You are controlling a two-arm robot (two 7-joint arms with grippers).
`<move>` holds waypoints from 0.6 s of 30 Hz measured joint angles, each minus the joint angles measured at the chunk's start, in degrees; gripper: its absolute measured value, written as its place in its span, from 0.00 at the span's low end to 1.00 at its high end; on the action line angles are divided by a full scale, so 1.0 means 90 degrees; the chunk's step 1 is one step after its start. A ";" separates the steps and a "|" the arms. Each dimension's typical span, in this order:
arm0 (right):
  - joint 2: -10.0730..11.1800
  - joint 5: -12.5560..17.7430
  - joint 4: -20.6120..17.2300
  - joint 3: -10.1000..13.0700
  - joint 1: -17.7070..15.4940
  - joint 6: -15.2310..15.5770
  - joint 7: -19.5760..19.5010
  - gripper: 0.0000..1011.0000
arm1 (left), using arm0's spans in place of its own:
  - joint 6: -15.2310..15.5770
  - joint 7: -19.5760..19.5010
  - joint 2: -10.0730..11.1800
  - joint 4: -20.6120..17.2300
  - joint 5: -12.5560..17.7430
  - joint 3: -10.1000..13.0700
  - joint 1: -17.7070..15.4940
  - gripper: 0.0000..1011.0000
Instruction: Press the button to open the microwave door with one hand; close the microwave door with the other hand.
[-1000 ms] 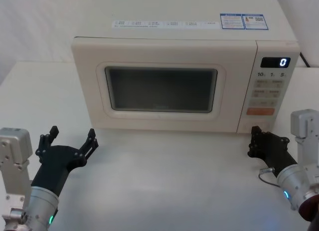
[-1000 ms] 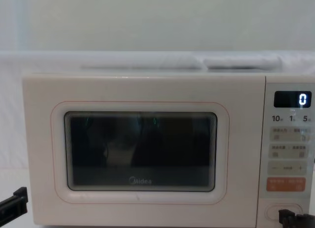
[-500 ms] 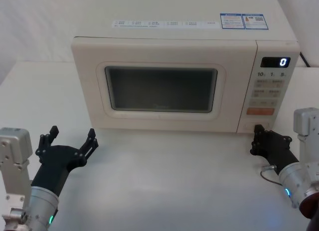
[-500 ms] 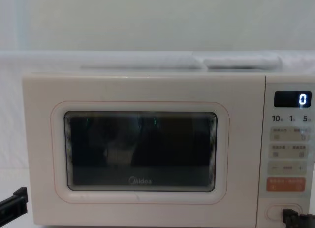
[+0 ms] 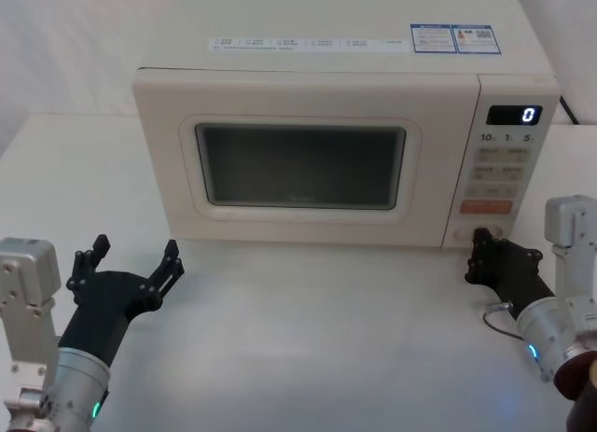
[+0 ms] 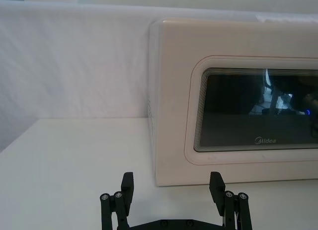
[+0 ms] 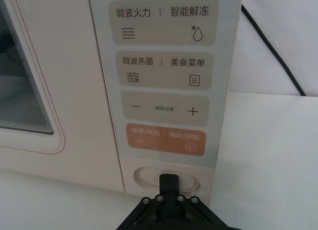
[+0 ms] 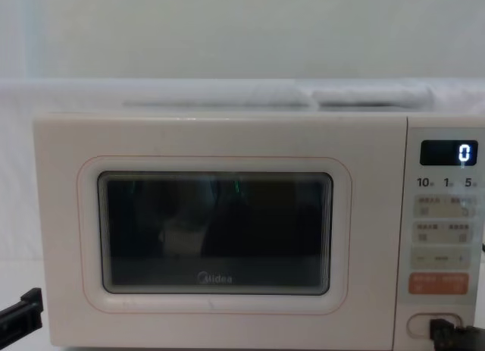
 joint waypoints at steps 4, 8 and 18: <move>-0.0012 -0.0005 0.0041 -0.0001 0.0038 -0.0004 0.0000 0.00 | 0.0000 0.0000 0.0000 0.0000 0.0000 0.0000 0.0000 0.99; -0.0022 -0.0015 0.0066 0.0000 0.0061 -0.0004 -0.0008 0.00 | 0.0000 0.0000 0.0000 0.0000 0.0000 0.0000 0.0000 0.99; -0.0063 -0.0021 0.0129 0.0008 0.0108 -0.0029 -0.0023 0.00 | 0.0000 0.0000 0.0000 0.0000 0.0000 0.0000 0.0000 0.99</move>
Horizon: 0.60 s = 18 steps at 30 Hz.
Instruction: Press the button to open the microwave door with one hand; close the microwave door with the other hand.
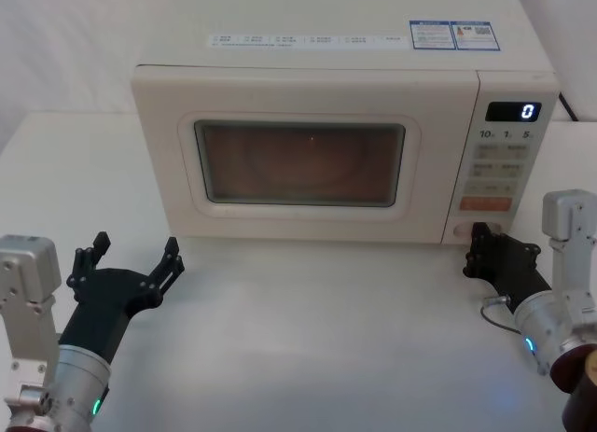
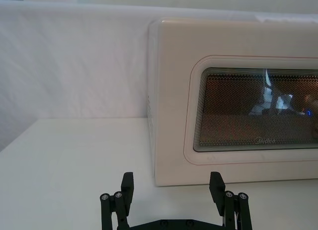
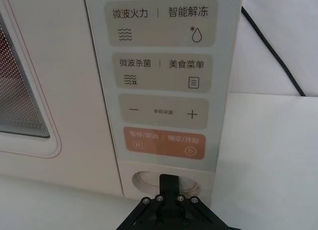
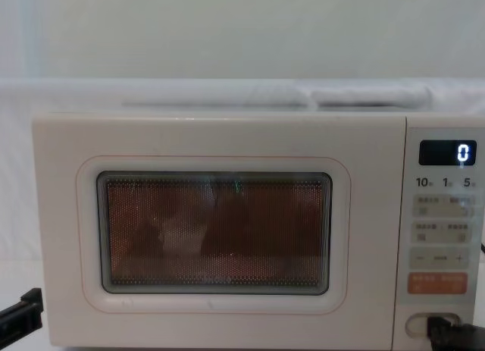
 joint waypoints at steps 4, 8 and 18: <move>-0.0017 0.0000 0.0047 0.0000 0.0026 -0.0028 -0.0002 0.00 | 0.0000 0.0000 0.0000 0.0000 0.0000 0.0000 0.0000 0.99; -0.0024 0.0001 0.0065 0.0003 0.0040 -0.0034 -0.0003 0.00 | 0.0000 0.0000 0.0000 0.0000 0.0000 0.0000 0.0000 0.99; -0.0039 0.0011 0.0085 0.0022 0.0053 -0.0031 -0.0003 0.00 | 0.0000 0.0000 0.0000 0.0000 0.0000 0.0000 0.0000 0.99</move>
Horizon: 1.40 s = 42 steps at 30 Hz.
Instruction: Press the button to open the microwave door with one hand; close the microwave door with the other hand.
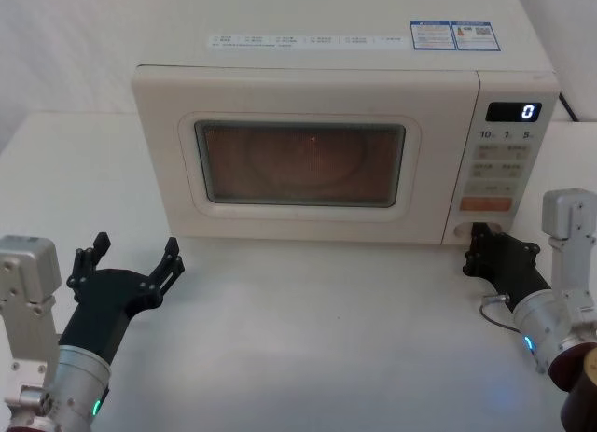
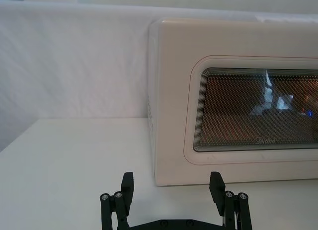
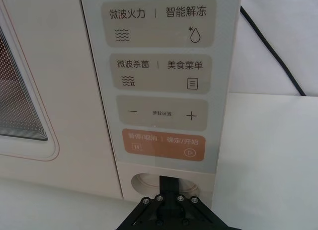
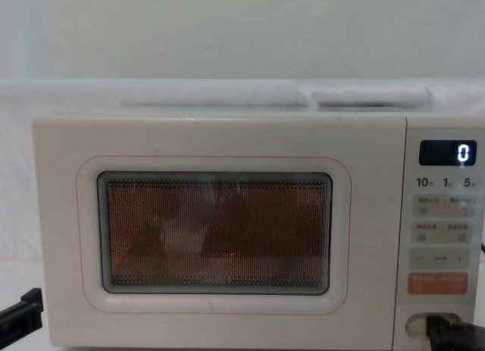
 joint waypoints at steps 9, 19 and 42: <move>-0.0012 0.0018 0.0068 0.0007 0.0036 -0.0006 0.0000 0.00 | 0.0000 0.0000 0.0000 0.0000 0.0000 0.0000 0.0000 0.99; -0.0028 0.0032 0.0163 0.0000 0.0094 -0.0004 0.0009 0.00 | 0.0000 0.0000 0.0000 0.0000 0.0000 0.0000 0.0000 0.99; 0.0214 -0.0036 -0.0414 -0.0002 -0.0384 0.0214 0.0068 0.00 | 0.0000 0.0003 0.0000 0.0000 0.0000 -0.0002 0.0000 0.99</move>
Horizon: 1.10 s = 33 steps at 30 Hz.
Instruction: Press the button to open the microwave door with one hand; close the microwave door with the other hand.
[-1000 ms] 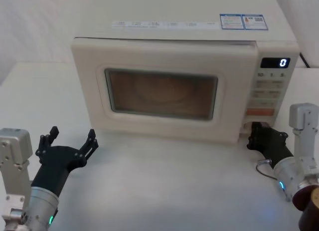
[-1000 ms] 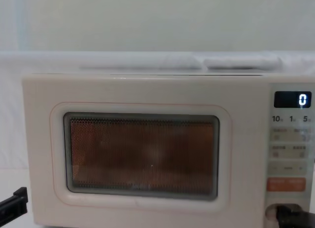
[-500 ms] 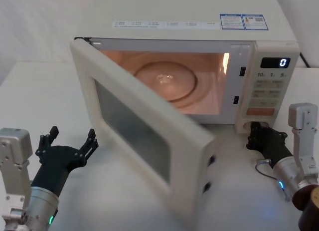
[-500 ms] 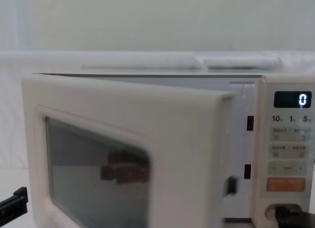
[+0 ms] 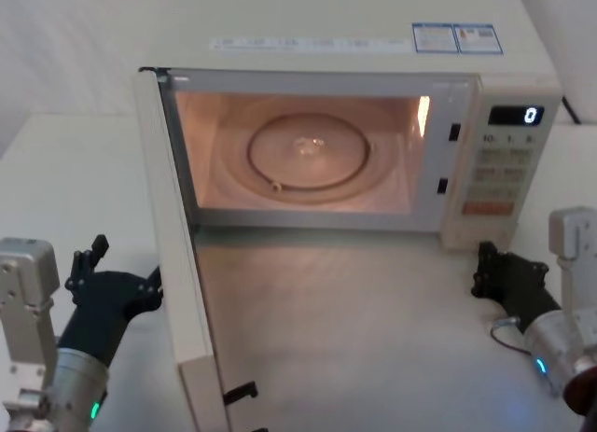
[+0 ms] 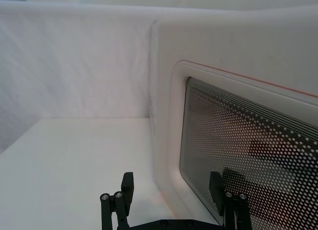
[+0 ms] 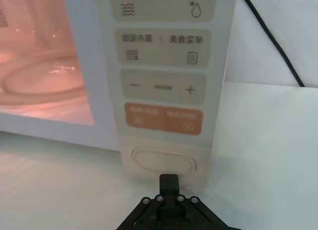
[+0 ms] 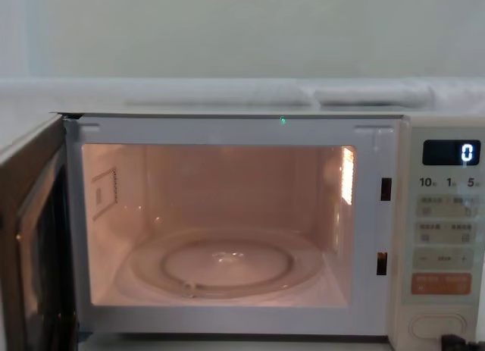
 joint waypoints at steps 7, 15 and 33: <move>0.0111 0.0028 -0.0376 0.0029 -0.0333 0.0017 0.0065 0.00 | 0.0000 -0.0003 0.0000 0.0000 0.0000 0.0002 0.0000 0.99; 0.0286 0.0066 -0.0899 0.0048 -0.0719 -0.0099 0.0169 0.00 | 0.0000 -0.0003 0.0000 0.0000 0.0000 0.0002 0.0000 0.99; 0.0670 0.0385 -0.1468 0.0226 -0.1143 -0.0417 0.0517 0.16 | 0.0000 -0.0003 0.0000 0.0000 0.0000 0.0002 0.0000 0.99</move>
